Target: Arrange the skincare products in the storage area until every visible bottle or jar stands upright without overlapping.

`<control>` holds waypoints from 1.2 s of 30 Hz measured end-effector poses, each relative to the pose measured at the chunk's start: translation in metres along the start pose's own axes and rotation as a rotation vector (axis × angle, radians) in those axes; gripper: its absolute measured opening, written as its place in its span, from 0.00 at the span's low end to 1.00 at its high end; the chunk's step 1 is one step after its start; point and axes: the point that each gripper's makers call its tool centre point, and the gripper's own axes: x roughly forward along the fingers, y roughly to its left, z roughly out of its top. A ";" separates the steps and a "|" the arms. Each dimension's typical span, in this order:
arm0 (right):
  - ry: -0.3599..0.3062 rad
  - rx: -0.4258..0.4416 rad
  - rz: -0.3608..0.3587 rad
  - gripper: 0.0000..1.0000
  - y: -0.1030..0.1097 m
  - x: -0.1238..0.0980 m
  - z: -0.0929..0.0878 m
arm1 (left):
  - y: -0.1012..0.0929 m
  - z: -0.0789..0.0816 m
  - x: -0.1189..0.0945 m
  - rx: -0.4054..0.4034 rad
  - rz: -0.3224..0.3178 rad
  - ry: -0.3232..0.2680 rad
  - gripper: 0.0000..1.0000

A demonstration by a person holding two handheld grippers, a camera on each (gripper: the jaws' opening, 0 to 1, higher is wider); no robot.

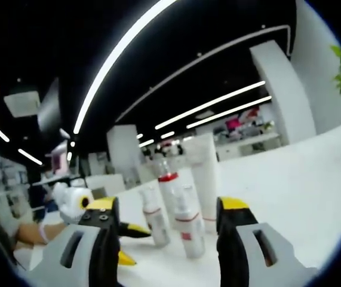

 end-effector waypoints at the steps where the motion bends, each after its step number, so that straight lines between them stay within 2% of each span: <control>1: 0.000 -0.001 0.000 0.64 0.000 0.000 0.000 | 0.001 0.000 -0.001 0.001 0.001 0.000 0.52; 11: -0.003 -0.042 0.006 0.67 0.005 -0.003 0.008 | 0.009 0.012 -0.022 -0.027 0.039 -0.054 0.52; 13: 0.023 -0.120 0.012 0.72 0.003 -0.002 0.008 | 0.009 0.025 -0.028 -0.029 0.040 -0.109 0.51; 14: 0.058 -0.196 0.000 0.76 0.002 -0.003 0.006 | 0.009 0.032 -0.032 -0.022 0.040 -0.140 0.50; 15: 0.066 -0.242 -0.009 0.79 0.001 -0.003 0.006 | 0.010 0.042 -0.038 -0.013 0.039 -0.177 0.49; 16: 0.081 -0.266 -0.014 0.80 0.004 -0.009 0.003 | 0.012 0.047 -0.045 -0.020 0.053 -0.200 0.48; 17: 0.084 -0.240 -0.006 0.80 0.010 -0.015 0.000 | 0.014 0.053 -0.052 -0.026 0.067 -0.223 0.47; 19: 0.026 -0.191 0.033 0.78 0.023 -0.029 0.005 | 0.010 0.057 -0.070 -0.029 0.062 -0.239 0.46; 22: -0.018 -0.099 0.093 0.85 0.042 -0.049 0.008 | -0.013 0.057 -0.100 0.004 0.026 -0.257 0.46; 24: -0.010 -0.080 0.116 0.86 0.049 -0.060 0.006 | -0.025 0.049 -0.109 0.030 0.015 -0.227 0.46; 26: 0.035 -0.050 0.125 0.81 0.055 -0.072 -0.002 | -0.038 0.039 -0.116 0.041 0.011 -0.203 0.46; 28: 0.091 0.038 0.159 0.75 0.066 -0.081 -0.014 | -0.049 0.035 -0.120 0.001 -0.012 -0.203 0.43; 29: 0.115 0.090 0.167 0.75 0.070 -0.085 -0.020 | -0.059 0.030 -0.122 -0.050 -0.047 -0.186 0.40; 30: 0.148 0.171 0.188 0.76 0.077 -0.090 -0.028 | -0.068 0.025 -0.123 -0.078 -0.080 -0.165 0.36; 32: 0.164 0.294 0.194 0.81 0.084 -0.097 -0.036 | -0.079 0.009 -0.122 -0.106 -0.108 -0.083 0.27; 33: 0.181 0.332 0.180 0.82 0.084 -0.099 -0.041 | -0.082 0.004 -0.121 -0.106 -0.108 -0.063 0.26; 34: 0.233 0.355 0.181 0.83 0.087 -0.106 -0.049 | -0.083 -0.003 -0.117 -0.107 -0.092 -0.035 0.25; 36: 0.266 0.377 0.173 0.83 0.089 -0.112 -0.054 | -0.085 -0.016 -0.113 -0.092 -0.072 0.018 0.20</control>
